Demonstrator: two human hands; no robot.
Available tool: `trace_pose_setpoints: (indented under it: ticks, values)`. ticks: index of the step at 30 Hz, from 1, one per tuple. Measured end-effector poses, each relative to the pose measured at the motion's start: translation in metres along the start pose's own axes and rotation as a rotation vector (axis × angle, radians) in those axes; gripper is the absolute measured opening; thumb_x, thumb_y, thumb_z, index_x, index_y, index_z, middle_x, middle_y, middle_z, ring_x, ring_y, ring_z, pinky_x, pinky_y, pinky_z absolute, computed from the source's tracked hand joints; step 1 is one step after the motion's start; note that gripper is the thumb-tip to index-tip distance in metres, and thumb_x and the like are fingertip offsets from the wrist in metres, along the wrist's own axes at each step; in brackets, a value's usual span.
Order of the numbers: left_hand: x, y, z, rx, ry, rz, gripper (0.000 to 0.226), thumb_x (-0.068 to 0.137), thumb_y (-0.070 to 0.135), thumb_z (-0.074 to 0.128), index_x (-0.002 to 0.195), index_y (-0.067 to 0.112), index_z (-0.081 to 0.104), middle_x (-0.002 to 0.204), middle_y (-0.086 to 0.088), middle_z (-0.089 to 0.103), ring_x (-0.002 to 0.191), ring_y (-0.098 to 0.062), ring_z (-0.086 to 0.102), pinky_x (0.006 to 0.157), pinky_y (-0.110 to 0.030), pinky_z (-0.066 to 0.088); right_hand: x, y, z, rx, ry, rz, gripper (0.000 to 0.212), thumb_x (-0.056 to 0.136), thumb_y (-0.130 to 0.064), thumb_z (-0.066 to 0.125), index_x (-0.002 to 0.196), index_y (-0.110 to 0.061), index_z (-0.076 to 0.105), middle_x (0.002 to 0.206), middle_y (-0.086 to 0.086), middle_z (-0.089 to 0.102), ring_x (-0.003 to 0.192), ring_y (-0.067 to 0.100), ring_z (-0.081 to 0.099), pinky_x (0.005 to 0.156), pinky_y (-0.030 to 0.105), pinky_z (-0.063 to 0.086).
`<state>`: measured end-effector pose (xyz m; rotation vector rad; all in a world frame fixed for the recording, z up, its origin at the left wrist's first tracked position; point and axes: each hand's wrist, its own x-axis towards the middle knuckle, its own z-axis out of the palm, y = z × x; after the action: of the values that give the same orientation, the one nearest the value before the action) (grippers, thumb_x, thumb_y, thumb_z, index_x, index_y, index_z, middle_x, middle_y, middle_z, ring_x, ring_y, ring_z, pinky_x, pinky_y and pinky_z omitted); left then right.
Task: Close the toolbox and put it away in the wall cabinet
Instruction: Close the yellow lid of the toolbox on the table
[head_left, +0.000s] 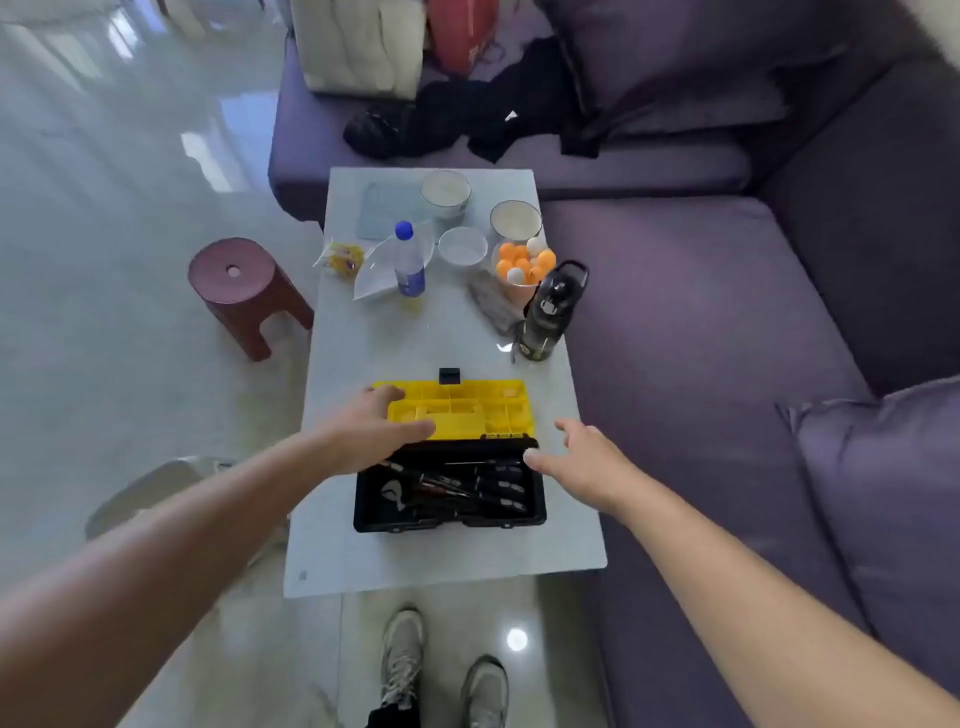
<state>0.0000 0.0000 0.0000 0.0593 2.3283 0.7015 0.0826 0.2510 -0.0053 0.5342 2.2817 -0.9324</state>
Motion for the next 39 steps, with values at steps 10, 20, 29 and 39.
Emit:
trace_pose_setpoints:
  ticks: [10,20,29,39]
  values:
    - [0.16,-0.119,0.043,-0.354,-0.1,-0.352,0.089,0.083,0.05,0.066,0.149,0.01,0.022,0.153,-0.015,0.036,0.135,-0.033,0.04,0.114,-0.05,0.029,0.172,0.034,0.078,0.041,0.052,0.153,0.073,0.087,-0.05,0.056,0.146,-0.019,0.024,0.145,0.017,0.037,0.129,0.036,0.039,0.106,0.049,0.034]
    - [0.218,-0.119,0.053,-0.746,-0.126,-0.33,0.055,0.088,0.04,0.061,0.134,0.013,0.048,0.136,-0.016,0.057,0.122,-0.034,0.055,0.11,-0.051,0.036,0.244,0.044,0.089,0.466,0.274,0.36,0.081,0.085,-0.06,0.048,0.143,-0.008,0.028,0.146,0.015,0.04,0.13,0.035,0.039,0.095,0.044,0.035]
    - [0.214,-0.114,0.023,-1.011,0.029,-0.153,0.064,0.093,0.066,0.024,0.115,0.018,0.062,0.114,-0.013,0.065,0.108,-0.026,0.06,0.11,-0.041,0.035,0.218,0.046,0.049,0.832,0.363,0.078,0.073,0.086,-0.074,0.02,0.144,-0.032,0.036,0.144,-0.001,0.048,0.128,0.019,0.044,0.104,0.042,0.024]
    - [0.146,-0.16,0.06,-0.632,-0.032,0.104,0.055,0.072,0.067,0.045,0.119,0.042,0.059,0.139,0.004,0.047,0.121,-0.018,0.048,0.106,-0.038,0.034,0.153,0.102,0.078,1.062,0.131,-0.142,0.051,0.097,-0.044,0.029,0.129,-0.016,0.058,0.133,0.004,0.06,0.127,0.017,0.051,0.11,0.04,0.03]
